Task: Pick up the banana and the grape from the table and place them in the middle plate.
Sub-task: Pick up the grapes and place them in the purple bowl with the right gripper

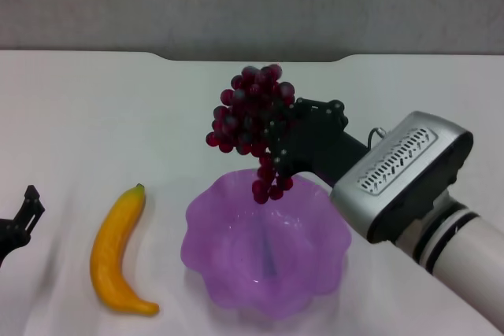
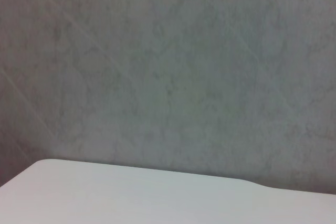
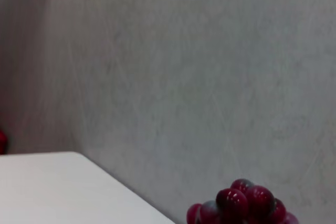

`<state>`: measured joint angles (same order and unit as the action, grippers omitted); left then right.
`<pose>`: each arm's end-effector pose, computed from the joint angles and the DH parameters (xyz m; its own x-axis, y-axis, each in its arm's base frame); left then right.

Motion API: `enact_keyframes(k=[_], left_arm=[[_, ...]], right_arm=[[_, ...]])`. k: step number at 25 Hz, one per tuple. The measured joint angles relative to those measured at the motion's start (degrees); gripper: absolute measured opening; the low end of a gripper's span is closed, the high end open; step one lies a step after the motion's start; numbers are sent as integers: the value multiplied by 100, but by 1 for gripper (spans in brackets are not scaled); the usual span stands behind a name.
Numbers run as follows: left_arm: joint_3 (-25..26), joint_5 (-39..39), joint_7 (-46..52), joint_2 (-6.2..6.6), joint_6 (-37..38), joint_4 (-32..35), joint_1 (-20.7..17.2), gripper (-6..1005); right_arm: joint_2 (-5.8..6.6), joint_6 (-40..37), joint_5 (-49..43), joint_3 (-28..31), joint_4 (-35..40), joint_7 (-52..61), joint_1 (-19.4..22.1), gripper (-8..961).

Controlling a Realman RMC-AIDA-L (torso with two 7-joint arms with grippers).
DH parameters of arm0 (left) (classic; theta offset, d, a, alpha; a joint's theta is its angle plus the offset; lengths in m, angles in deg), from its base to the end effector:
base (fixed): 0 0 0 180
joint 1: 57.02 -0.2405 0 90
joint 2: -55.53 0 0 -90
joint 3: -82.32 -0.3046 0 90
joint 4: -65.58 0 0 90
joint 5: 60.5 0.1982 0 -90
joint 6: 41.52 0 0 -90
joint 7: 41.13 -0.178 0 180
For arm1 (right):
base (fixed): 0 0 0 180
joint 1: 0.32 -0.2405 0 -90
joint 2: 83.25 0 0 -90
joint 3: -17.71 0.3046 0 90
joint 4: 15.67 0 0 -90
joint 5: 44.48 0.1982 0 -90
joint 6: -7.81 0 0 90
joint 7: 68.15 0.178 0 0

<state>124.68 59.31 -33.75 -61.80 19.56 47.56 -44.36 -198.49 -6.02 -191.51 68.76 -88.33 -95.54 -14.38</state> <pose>-0.4191 0.3081 -0.0376 0.6117 0.1240 0.7813 0.7822 0.0531 -0.6208 0.1745 0.3512 -0.1132 0.8963 0.1003 -0.4320 -0.2906 -0.6030 -0.7429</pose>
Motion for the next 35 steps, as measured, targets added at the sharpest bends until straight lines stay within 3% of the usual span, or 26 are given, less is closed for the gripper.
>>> enact_keyframes(k=[6,22,35], left_arm=[[2,-2,0,0,0,-1,-1,877],[9,-11,0,7,-26,17,5,877],[9,-82,-15,9,-65,18,17,877]], right_arm=[[16,381,1,76,92,596,-5,153],[8,3224,106,416,-273,1543,-716,150],[5,4358,89,1063,-403,1558,-561,146]])
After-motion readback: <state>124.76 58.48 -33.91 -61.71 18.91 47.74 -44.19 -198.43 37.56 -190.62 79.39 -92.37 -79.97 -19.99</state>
